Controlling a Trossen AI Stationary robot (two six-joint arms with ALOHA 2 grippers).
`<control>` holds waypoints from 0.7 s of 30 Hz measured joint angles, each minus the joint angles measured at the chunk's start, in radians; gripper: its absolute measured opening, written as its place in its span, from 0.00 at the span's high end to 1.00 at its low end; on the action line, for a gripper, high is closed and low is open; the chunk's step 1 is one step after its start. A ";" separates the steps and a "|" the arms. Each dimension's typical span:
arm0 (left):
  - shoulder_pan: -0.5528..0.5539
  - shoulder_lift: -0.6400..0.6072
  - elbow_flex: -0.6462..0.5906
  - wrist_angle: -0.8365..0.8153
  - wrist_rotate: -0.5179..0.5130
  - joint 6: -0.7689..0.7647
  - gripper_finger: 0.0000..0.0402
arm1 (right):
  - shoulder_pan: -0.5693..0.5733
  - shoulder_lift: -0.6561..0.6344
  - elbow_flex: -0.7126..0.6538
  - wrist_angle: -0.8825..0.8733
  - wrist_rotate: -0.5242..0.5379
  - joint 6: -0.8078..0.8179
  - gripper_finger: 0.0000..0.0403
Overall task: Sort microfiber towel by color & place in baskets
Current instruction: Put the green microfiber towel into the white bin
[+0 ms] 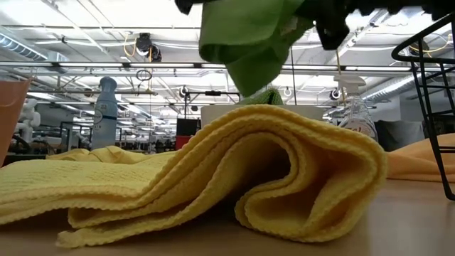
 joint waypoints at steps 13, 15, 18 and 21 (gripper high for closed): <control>0.122 -0.002 0.004 -0.077 0.287 -0.032 0.98 | 0.085 -0.039 0.360 -0.664 0.192 0.002 0.33; 0.133 -0.003 0.008 -0.075 0.287 -0.048 0.98 | 0.103 -0.016 0.373 -0.646 0.217 -0.061 0.33; 0.147 -0.003 0.008 -0.090 0.288 -0.052 0.98 | 0.129 0.031 0.385 -0.617 0.270 -0.150 0.34; 0.156 -0.003 0.008 -0.122 0.288 -0.053 0.98 | 0.145 0.098 0.392 -0.587 0.340 -0.200 0.34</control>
